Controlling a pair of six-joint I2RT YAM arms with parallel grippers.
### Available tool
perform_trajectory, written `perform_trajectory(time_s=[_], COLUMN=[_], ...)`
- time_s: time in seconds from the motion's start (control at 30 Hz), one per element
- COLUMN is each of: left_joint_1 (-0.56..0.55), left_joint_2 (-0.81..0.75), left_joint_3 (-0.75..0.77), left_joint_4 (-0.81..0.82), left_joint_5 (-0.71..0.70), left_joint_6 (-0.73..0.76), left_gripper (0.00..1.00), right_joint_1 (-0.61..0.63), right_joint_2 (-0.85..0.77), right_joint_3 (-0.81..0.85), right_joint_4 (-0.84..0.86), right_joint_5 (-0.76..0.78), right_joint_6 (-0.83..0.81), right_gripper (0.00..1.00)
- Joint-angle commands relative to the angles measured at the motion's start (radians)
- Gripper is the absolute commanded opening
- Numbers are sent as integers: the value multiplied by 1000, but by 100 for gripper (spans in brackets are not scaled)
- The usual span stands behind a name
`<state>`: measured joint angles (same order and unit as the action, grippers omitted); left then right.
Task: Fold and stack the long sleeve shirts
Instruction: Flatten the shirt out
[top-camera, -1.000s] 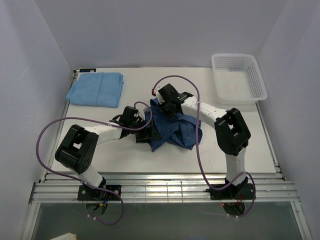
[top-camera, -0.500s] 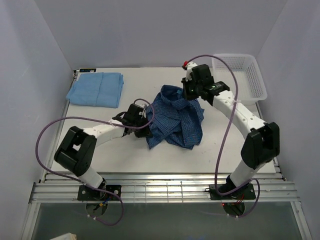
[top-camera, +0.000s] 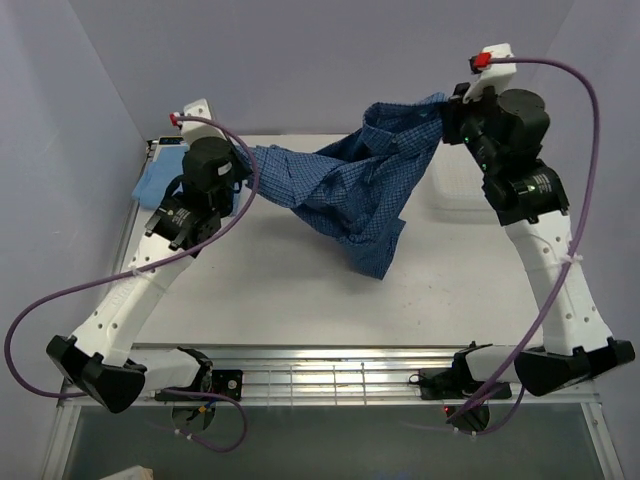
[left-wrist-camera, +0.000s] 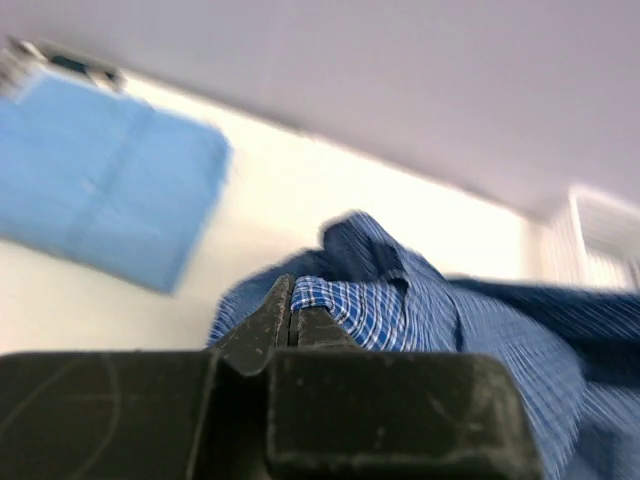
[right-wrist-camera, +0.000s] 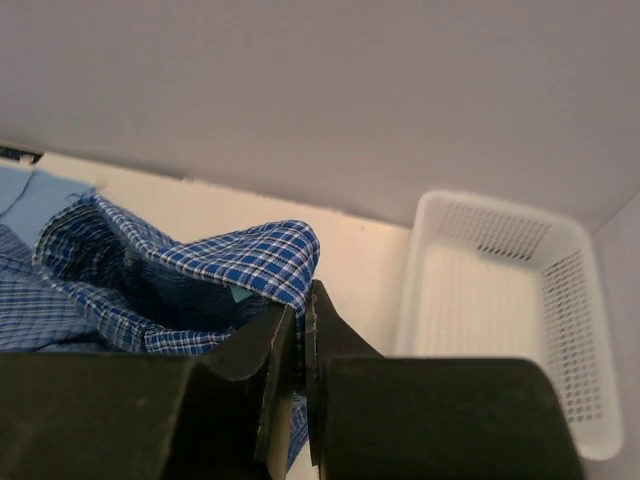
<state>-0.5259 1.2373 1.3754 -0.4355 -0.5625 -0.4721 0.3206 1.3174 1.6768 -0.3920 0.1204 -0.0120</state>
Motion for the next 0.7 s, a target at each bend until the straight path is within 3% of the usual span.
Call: perform_trajectory(time_s=[0.0,0.2,0.33,0.5,0.67], left_joint_1=[10,10,10,10,10], left_joint_2=[-27,-90,-177,-220,-243], left_joint_3=[161,324,336,462,429], left_joint_4=[26,269,501,440,367], left_joint_5=[-282,-330,-355,-340,-326], left_joint_6=[206,441,633,658,604], left_gripper=[0,0,0,0,0], right_joint_1=[-8,-9,-9,-8,-9], right_joint_2=[-90,-155,-224,-282,-241], right_joint_3=[147,340,360,386,380], right_joint_4=[125,120,194,235,229], right_joint_5=[82,-91,-110,-149,-130], right_joint_6=[-112,-157,-174,-171,-151], right_gripper=[8,8,8,8,8])
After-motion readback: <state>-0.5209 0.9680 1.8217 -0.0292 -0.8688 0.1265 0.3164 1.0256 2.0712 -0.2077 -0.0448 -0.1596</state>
